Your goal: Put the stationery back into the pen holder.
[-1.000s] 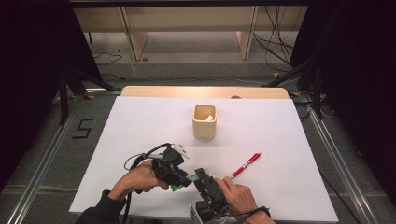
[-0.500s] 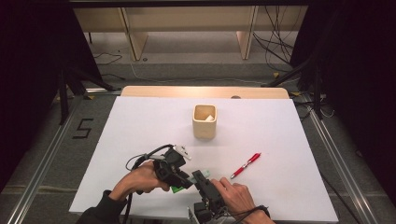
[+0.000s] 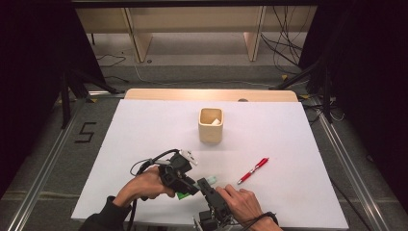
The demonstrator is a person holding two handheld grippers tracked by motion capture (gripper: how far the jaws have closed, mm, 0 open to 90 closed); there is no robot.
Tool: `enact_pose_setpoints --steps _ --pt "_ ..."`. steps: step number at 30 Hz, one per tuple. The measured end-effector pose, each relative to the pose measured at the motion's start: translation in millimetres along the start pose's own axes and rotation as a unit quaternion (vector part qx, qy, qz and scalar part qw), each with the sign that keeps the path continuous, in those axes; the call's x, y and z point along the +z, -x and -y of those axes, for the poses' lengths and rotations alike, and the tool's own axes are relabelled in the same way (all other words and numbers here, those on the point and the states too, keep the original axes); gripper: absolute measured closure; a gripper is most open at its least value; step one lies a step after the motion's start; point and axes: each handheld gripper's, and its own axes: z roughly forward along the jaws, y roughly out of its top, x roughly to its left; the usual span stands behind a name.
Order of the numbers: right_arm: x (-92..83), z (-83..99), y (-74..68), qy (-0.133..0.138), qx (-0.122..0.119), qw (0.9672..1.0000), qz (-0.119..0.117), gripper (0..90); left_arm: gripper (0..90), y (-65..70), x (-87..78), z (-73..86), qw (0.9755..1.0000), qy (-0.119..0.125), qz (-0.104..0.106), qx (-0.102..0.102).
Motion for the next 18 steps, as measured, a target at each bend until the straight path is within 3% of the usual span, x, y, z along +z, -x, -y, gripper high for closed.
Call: enact_pose_setpoints --steps 3,8,12,18 --pt "-0.2 0.6 -1.3 0.0 -0.009 1.0 -0.001 76.6 65.9 -1.0 0.2 0.1 1.0 -0.002 0.003 -0.001" --pt "-0.4 1.8 0.6 0.006 -0.002 1.0 -0.002 77.0 63.9 -1.0 -3.1 0.8 1.0 0.003 0.008 -0.002" --pt "-0.6 6.6 1.4 -0.003 0.001 0.9999 -0.01 77.0 52.3 -1.0 -10.2 2.4 0.9998 0.017 0.009 -0.005" --pt "-1.0 18.0 3.8 -0.013 0.021 0.9995 -0.02 77.0 39.5 -3.9 -17.3 5.0 0.9993 0.035 -0.009 -0.012"
